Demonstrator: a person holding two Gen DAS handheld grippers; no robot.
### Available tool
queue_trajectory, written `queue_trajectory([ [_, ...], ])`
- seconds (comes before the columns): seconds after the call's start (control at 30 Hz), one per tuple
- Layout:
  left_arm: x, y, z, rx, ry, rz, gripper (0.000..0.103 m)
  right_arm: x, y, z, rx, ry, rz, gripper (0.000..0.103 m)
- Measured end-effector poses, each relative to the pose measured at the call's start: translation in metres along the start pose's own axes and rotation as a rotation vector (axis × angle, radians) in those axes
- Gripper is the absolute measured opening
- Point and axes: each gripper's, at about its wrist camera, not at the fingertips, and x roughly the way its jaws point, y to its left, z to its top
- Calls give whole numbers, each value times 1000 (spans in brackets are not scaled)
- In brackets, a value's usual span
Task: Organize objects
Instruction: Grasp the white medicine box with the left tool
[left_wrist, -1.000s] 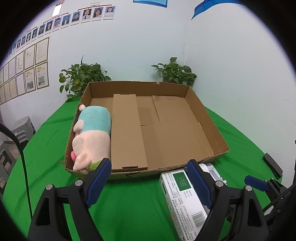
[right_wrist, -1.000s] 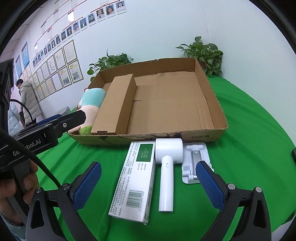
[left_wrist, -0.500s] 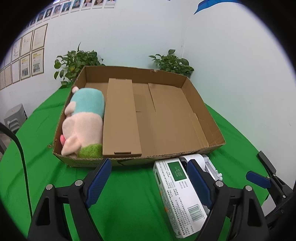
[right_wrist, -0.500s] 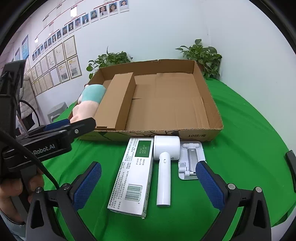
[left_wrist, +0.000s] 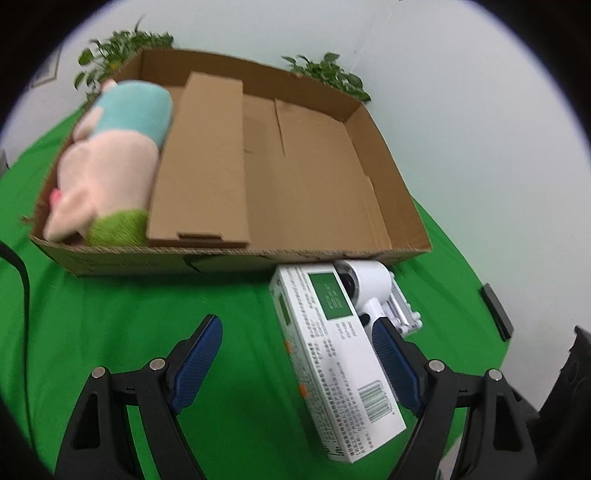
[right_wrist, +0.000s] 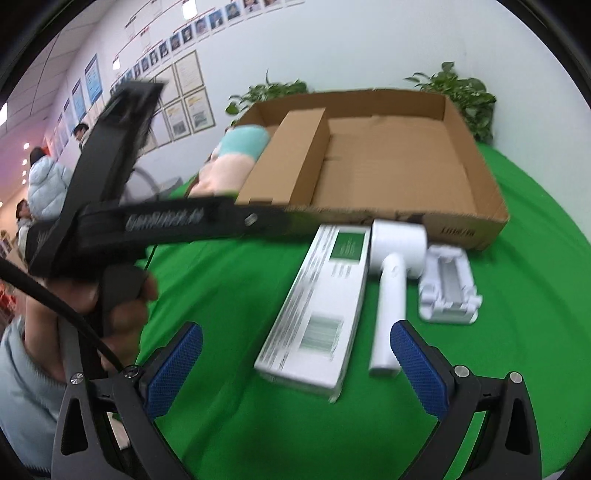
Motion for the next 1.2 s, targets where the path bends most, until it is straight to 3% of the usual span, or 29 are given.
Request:
queue_trajectory([
  [0.23,37,-4,-10,-15,149,-137,80,24,13,-6,-29,38,7,95],
  [0.4,55,0,-12,-77,209,-197,66,42,10,0,-37,70,-22,88],
  [0.57,60,0,-21,-73,239,-201,61,56,8,-7,-44,124,-31,84],
  [0.63,58,0,-23,-77,240,-208,61,61,9,-11,-65,142,-54,74],
  [0.87,56,-5,-33,-63,233,-186,59,64,7,-18,-87,160,-69,72],
  [1.2,30,8,-39,-97,239,-193,57,52,-7,-24,-27,179,29,70],
])
